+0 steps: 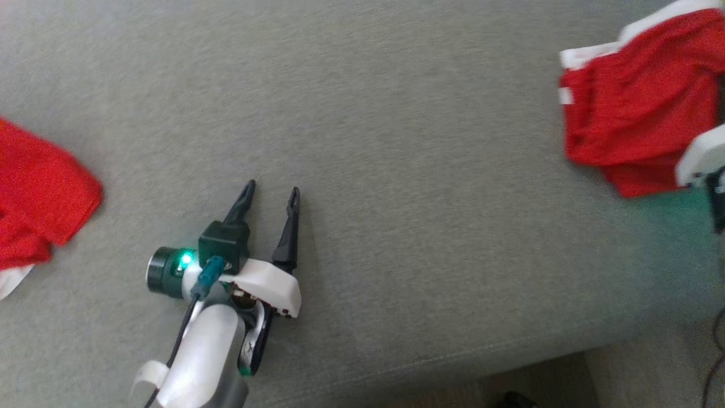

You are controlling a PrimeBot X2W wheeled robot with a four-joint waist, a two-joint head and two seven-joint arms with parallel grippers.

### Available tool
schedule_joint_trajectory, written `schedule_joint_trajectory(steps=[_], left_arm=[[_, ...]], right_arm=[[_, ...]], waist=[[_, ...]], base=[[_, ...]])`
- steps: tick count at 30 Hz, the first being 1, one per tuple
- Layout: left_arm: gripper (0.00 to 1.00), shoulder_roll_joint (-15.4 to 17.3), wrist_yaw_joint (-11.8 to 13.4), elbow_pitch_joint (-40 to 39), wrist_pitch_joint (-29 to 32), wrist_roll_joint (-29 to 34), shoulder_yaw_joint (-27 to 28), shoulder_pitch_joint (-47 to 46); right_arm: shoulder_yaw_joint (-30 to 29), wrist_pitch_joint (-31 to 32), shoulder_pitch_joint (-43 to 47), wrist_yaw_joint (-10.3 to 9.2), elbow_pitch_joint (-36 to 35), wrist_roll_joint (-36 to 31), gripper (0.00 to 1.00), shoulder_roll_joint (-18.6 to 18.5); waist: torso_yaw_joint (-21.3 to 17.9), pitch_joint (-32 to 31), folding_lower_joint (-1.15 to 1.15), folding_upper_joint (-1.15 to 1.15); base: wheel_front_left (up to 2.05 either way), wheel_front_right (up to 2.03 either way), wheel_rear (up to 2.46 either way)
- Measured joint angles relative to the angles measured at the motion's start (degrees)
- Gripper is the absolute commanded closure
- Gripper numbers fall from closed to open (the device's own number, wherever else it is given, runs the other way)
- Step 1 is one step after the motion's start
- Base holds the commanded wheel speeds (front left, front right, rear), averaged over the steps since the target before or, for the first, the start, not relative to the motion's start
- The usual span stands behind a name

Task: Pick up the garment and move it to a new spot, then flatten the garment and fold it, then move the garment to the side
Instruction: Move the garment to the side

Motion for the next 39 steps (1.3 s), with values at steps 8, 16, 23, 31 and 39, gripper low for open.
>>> schedule_joint_trajectory(steps=[8,16,23,31,39], left_arm=[[0.00,-0.07,-0.04,-2.25,-0.05,0.37,0.40,-0.10],[0.00,-0.05,0.03,-2.30,-0.04,0.36,0.22,-0.19],[0.00,-0.07,0.18,-2.22,-0.04,0.23,0.21,-0.85],[0.00,-0.07,1.49,-2.11,-0.03,-0.81,1.54,-0.64],[0.00,-0.05,3.57,-1.70,-0.03,-1.76,3.25,2.83]], right_arm=[[-11.07,0.00,-2.35,0.00,-0.71,-10.31,1.00,-0.59],[-19.76,0.00,-2.31,0.00,-3.10,-19.38,0.82,-0.59],[-21.45,-0.01,-2.28,0.00,-8.45,-21.20,0.00,1.08],[-11.80,-0.02,0.81,0.00,-20.90,-11.84,0.00,9.59],[1.72,-0.02,14.09,0.00,-27.64,0.41,0.00,14.94]], waist=[[3.24,2.72,0.01,0.00],[2.67,2.17,0.00,0.00],[3.07,1.81,0.00,0.00],[4.73,-0.99,0.00,0.00],[8.00,-5.94,0.00,0.00]], base=[[0.00,0.00,0.00],[0.00,0.00,0.00],[0.00,0.00,0.00],[0.00,0.00,0.00],[0.00,0.00,0.00]])
